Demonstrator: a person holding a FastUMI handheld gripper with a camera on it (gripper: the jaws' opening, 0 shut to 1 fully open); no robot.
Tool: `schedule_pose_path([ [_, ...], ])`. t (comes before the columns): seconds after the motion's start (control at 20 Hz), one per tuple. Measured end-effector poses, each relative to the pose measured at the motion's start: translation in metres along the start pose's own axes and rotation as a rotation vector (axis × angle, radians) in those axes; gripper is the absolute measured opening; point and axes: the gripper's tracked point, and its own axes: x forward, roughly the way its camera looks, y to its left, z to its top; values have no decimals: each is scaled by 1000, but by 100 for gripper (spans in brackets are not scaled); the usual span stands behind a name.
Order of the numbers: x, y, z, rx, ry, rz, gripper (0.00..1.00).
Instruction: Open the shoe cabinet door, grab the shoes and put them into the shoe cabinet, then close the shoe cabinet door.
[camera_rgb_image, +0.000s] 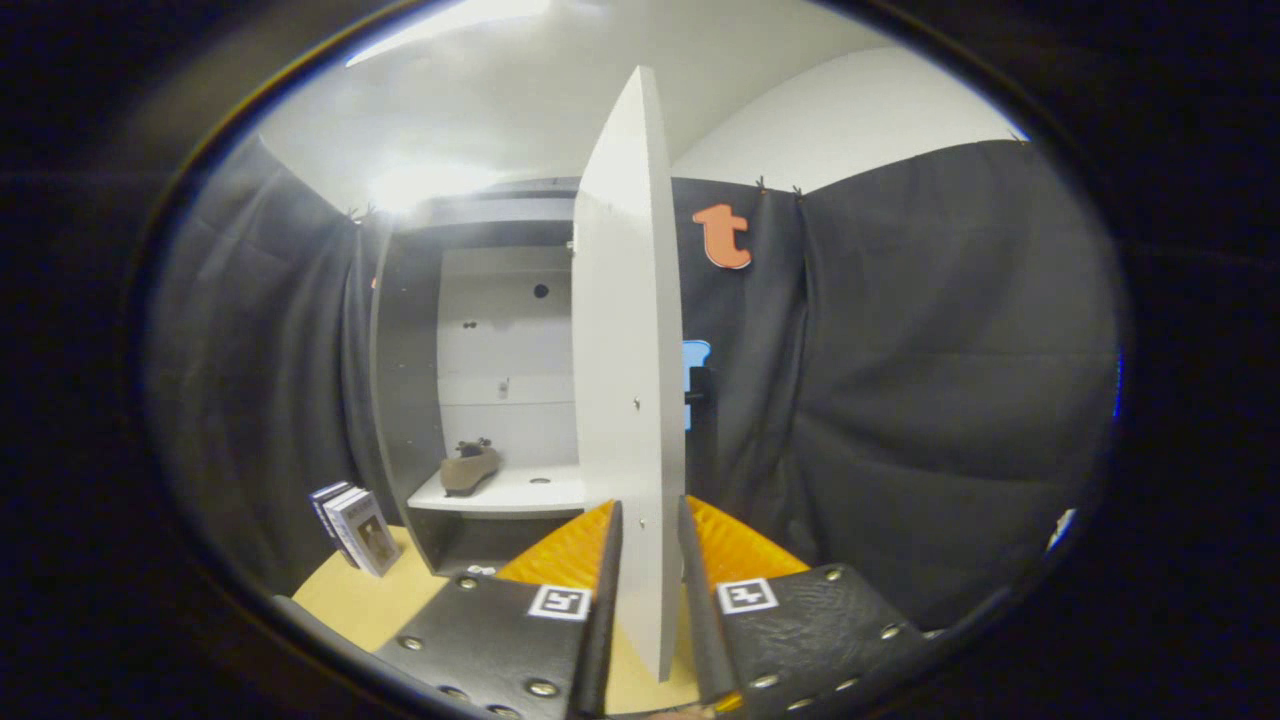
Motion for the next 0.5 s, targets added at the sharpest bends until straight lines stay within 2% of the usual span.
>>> schedule_pose_path([
  [0.05,-2,9,-3,0,-2,19,40],
  [0.15,-2,26,-14,4,12,53,44],
  [0.45,9,90,-80,29,121,162,85],
  [0.5,13,102,-98,23,160,182,86],
])
